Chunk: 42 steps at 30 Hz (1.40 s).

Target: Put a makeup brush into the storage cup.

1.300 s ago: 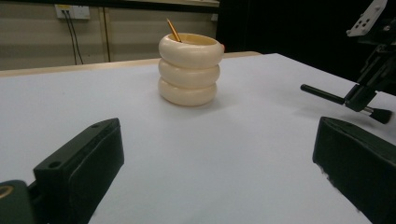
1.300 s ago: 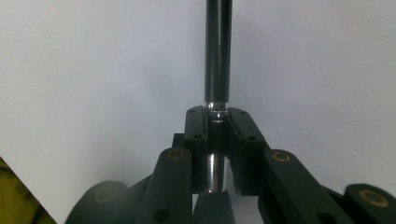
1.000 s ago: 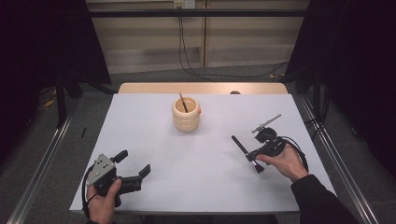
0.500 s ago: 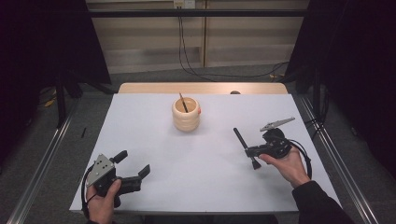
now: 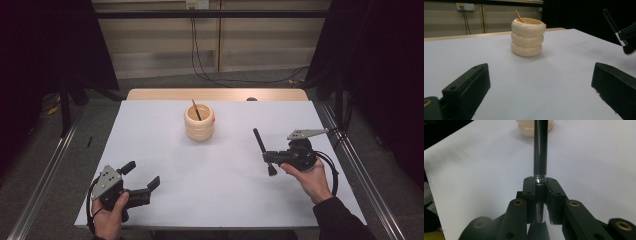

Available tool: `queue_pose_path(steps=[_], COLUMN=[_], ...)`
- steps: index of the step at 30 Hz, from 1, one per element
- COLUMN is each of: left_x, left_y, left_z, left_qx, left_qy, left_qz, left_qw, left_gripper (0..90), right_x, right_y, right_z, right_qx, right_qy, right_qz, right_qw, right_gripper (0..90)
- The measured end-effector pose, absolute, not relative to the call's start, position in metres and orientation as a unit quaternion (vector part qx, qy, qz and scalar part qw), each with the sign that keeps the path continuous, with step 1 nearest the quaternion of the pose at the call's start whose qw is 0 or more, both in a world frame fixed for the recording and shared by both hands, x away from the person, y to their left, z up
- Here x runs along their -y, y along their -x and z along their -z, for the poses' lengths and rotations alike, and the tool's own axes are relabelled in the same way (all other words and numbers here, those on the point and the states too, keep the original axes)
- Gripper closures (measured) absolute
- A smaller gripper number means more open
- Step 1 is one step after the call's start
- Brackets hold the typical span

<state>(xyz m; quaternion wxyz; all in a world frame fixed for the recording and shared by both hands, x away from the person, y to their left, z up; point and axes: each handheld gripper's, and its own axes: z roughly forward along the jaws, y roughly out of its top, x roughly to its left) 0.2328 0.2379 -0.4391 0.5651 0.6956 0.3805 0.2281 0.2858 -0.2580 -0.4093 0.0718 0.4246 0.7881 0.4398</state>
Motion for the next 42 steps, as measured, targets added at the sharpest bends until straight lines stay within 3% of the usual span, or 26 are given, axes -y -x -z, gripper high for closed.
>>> queue_pose_path(steps=[21,42], left_x=[-0.239,-0.239], left_y=[-0.232,-0.229], left_z=[0.439,0.437], left_qx=[-0.375,-0.367], left_qy=[-0.693,-0.693], left_qz=[-0.222,-0.224], left_qw=[0.574,0.579], left_gripper=[2.1,1.6], right_x=[0.28,0.26], right_y=[-0.266,-0.261], right_z=[0.396,0.388], right_qx=[-0.721,-0.74], right_qy=[-0.376,-0.32], right_qz=[-0.563,-0.583], right_qw=[0.146,0.106], right_gripper=[78.7,78.8])
